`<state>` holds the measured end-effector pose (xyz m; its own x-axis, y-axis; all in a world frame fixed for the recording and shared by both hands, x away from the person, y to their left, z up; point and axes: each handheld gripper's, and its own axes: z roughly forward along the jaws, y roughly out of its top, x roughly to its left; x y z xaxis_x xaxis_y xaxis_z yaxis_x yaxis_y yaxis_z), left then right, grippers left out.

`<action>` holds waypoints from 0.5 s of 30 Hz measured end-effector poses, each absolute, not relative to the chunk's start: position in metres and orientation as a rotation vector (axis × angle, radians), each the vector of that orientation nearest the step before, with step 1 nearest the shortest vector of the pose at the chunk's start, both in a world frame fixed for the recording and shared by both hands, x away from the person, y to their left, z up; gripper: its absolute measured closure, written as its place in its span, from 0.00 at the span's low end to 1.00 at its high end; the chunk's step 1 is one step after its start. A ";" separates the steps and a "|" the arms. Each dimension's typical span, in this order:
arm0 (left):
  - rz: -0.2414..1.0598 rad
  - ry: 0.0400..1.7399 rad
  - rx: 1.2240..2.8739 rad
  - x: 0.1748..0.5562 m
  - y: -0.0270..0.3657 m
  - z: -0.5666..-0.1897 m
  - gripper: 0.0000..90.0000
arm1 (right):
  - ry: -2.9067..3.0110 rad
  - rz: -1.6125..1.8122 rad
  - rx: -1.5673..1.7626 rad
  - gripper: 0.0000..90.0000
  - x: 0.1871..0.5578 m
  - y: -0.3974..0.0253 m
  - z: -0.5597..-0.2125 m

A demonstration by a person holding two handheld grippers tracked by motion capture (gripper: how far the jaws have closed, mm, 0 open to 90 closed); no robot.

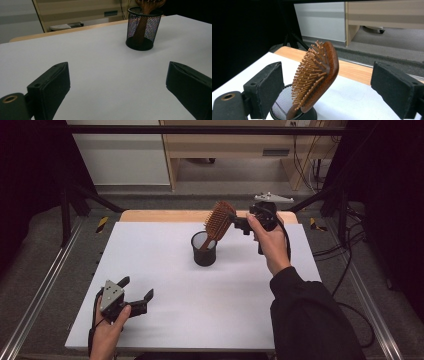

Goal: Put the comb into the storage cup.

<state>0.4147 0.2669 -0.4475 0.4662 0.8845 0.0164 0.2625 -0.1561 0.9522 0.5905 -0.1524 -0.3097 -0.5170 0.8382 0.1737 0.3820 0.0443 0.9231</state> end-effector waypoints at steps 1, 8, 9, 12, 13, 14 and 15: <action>0.751 1.000 1.674 0.415 0.267 -0.448 0.06 | 1.909 1.480 1.225 0.13 0.589 -0.154 -0.309; 0.750 1.001 1.669 0.413 0.268 -0.447 0.06 | 1.848 1.527 1.183 0.10 0.581 -0.163 -0.300; 0.750 1.001 1.669 0.413 0.268 -0.447 0.06 | 1.833 1.526 1.175 0.10 0.579 -0.163 -0.298; 0.747 1.004 1.665 0.413 0.270 -0.448 0.06 | 1.799 1.525 1.167 0.07 0.574 -0.165 -0.295; 0.747 1.006 1.663 0.413 0.270 -0.447 0.06 | 1.791 1.527 1.160 0.07 0.573 -0.166 -0.294; 0.749 1.006 1.661 0.413 0.271 -0.447 0.06 | 1.775 1.526 1.157 0.06 0.572 -0.167 -0.293; 0.748 1.009 1.654 0.413 0.271 -0.447 0.06 | 1.758 1.526 1.150 0.06 0.571 -0.168 -0.293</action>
